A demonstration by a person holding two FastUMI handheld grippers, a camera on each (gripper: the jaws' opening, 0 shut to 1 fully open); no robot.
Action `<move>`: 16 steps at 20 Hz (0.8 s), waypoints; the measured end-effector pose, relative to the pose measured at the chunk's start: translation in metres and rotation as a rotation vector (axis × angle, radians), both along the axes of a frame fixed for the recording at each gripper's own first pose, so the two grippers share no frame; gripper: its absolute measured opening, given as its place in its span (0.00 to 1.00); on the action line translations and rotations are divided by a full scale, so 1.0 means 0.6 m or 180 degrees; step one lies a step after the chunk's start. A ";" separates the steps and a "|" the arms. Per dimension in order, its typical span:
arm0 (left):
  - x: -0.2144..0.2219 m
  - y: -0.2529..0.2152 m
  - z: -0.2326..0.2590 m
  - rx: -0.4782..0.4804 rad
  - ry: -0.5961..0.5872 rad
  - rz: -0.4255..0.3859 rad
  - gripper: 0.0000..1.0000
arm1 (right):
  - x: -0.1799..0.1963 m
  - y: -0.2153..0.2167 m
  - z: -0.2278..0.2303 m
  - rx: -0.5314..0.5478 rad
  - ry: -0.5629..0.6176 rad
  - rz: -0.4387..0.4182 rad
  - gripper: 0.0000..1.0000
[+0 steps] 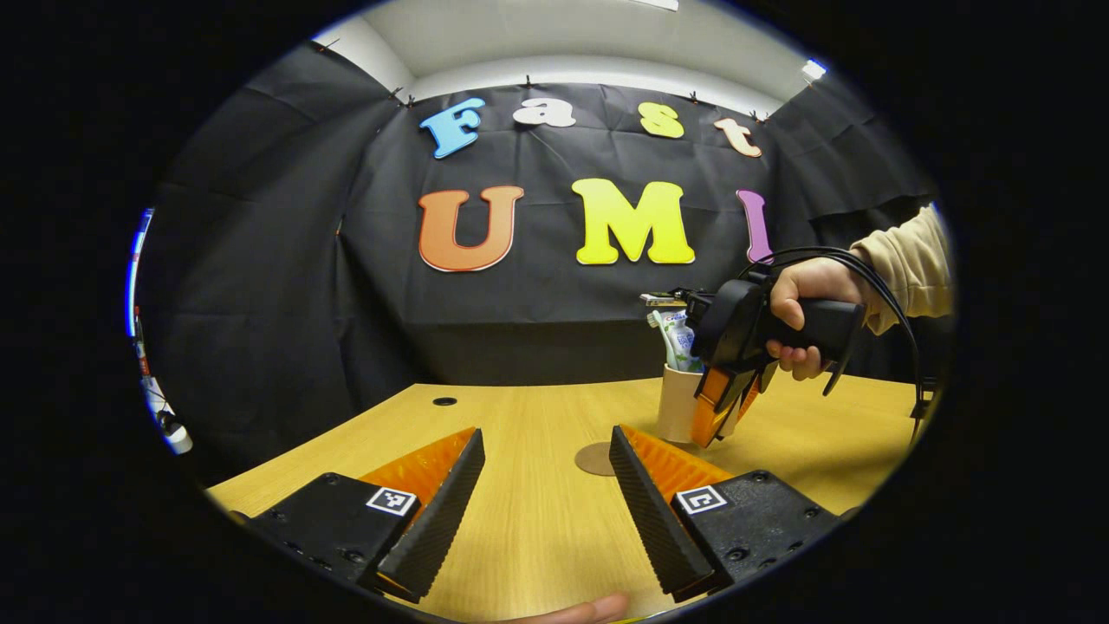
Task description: Put the toothbrush and toothpaste on the desktop into the cup, then pick up the cup and place it on the coaster on the desktop.
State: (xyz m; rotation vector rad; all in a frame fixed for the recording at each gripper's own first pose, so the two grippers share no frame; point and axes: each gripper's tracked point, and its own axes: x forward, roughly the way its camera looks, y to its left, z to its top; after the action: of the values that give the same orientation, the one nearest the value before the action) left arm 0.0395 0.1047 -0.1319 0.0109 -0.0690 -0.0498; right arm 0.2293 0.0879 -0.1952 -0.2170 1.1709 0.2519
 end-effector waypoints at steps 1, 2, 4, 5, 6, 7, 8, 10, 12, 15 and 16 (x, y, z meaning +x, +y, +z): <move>-0.003 0.016 -0.003 0.0011 0.0016 0.0060 0.93 | 0.000 -0.001 0.001 -0.0016 0.0012 0.0055 0.27; -0.006 0.030 -0.006 0.0023 0.0026 0.0109 0.93 | 0.000 0.000 0.000 -0.0036 0.0023 0.0093 0.27; -0.014 0.049 -0.009 0.0048 0.0034 0.0167 0.93 | -0.001 0.004 0.001 -0.0045 0.0046 0.0162 0.27; -0.018 0.056 -0.009 0.0062 0.0030 0.0189 0.93 | 0.000 0.007 0.000 -0.0054 0.0050 0.0184 0.27; -0.021 0.062 -0.009 0.0069 0.0022 0.0209 0.93 | 0.000 0.009 -0.002 -0.0078 0.0050 0.0231 0.27; -0.024 0.066 -0.010 0.0073 0.0023 0.0220 0.93 | -0.003 0.011 -0.003 -0.0073 0.0067 0.0276 0.27; -0.027 0.068 -0.012 0.0074 0.0027 0.0222 0.93 | -0.004 0.011 -0.004 -0.0085 0.0102 0.0305 0.27; -0.032 0.068 -0.010 0.0073 0.0009 0.0202 0.93 | 0.003 0.014 -0.006 -0.0128 0.0131 0.0359 0.27; -0.034 0.069 -0.013 0.0064 0.0017 0.0195 0.93 | 0.013 0.011 -0.001 -0.0182 0.0119 0.0351 0.27; -0.036 0.069 -0.012 0.0068 0.0021 0.0205 0.93 | 0.015 0.010 -0.001 -0.0159 0.0157 0.0328 0.27; -0.037 0.071 -0.014 0.0067 0.0022 0.0204 0.93 | 0.016 0.011 -0.004 -0.0149 0.0154 0.0325 0.27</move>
State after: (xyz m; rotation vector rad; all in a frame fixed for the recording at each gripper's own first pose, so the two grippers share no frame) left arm 0.0171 0.1474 -0.1400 0.0341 -0.0613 0.0136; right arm 0.2391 0.0944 -0.1978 -0.3137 1.2161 0.3212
